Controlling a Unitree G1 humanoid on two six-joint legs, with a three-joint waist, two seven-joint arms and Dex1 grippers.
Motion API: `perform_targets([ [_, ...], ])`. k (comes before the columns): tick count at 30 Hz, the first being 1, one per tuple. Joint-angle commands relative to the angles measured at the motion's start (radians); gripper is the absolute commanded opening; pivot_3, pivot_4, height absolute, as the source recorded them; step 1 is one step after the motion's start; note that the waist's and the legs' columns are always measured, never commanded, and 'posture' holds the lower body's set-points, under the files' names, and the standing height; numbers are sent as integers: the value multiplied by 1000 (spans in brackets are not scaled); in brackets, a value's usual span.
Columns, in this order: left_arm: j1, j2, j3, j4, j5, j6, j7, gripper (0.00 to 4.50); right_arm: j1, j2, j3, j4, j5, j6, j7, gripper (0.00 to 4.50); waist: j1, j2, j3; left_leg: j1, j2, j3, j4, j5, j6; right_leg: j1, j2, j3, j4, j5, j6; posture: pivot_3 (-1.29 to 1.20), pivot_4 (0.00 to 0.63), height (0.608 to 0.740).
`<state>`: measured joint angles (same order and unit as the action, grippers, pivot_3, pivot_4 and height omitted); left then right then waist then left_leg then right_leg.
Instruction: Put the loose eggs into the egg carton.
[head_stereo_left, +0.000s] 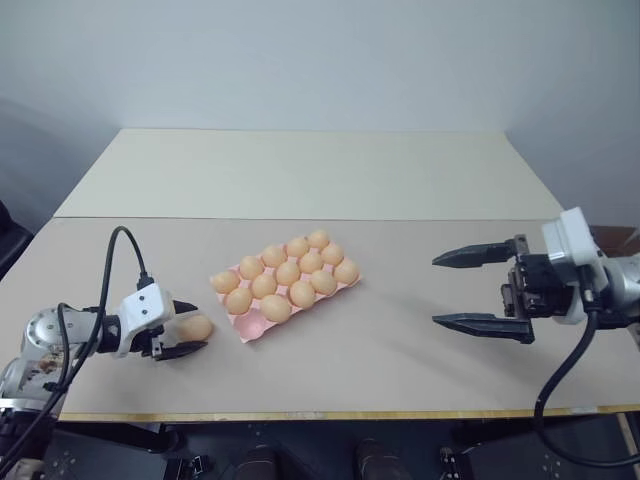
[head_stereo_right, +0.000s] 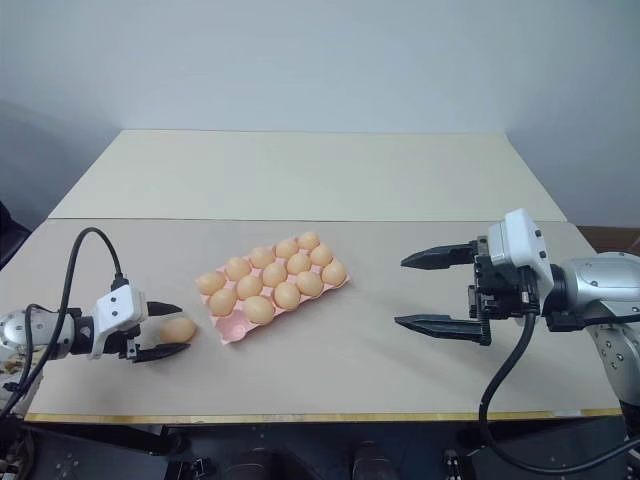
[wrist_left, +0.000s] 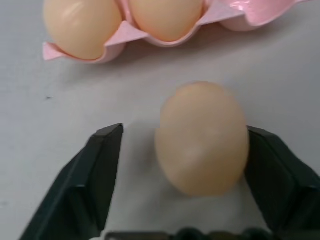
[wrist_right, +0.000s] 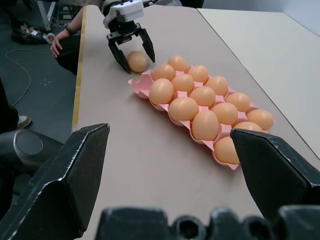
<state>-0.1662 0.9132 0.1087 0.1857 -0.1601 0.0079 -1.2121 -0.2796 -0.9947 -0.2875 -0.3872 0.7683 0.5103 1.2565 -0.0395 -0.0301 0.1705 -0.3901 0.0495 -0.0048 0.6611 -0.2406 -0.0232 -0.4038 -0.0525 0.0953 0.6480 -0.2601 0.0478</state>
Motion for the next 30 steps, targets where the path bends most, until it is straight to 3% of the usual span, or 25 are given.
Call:
perform_targets([
  [1,-7,22,9,-4,-17,-13,-16,2534,6,-20,-48,-31,20,4,-9,4500,-1,0,0,0,0,0,0,0,0,0,0,0,0,0,0,0,150,740],
  [4,-1,33,24,-19,-30,-11,-27,1732,11,-18,-50,-30,19,2,-11,4500,-2,0,0,0,0,0,0,0,0,0,0,0,0,0,0,0,150,740],
  [10,-1,78,112,-130,-195,80,-115,1732,7,-11,-37,-21,9,-11,-15,4500,-2,0,0,-1,0,0,0,0,0,-1,0,0,0,0,0,0,150,740],
  [14,-29,70,99,-215,-266,129,-143,1732,0,-4,-25,-18,5,-17,-19,4500,3,0,0,0,0,0,0,0,0,0,0,0,0,0,0,0,150,740],
  [21,-164,-57,-69,-211,-194,139,-87,1732,-7,-3,-20,-19,2,-20,-23,4500,5,0,0,0,0,0,0,0,0,0,0,0,0,0,0,0,150,740],
  [28,-206,-105,-138,-140,-154,107,-101,1732,22,-8,-45,-44,11,-10,-39,4500,-3,0,0,0,0,-1,0,0,0,0,0,0,0,0,0,0,150,740],
  [30,-215,-106,-144,-119,-143,98,-106,2365,26,-10,-47,-47,13,-8,-44,4500,-3,0,0,0,0,-1,0,0,0,0,0,0,0,0,0,0,150,740],
])
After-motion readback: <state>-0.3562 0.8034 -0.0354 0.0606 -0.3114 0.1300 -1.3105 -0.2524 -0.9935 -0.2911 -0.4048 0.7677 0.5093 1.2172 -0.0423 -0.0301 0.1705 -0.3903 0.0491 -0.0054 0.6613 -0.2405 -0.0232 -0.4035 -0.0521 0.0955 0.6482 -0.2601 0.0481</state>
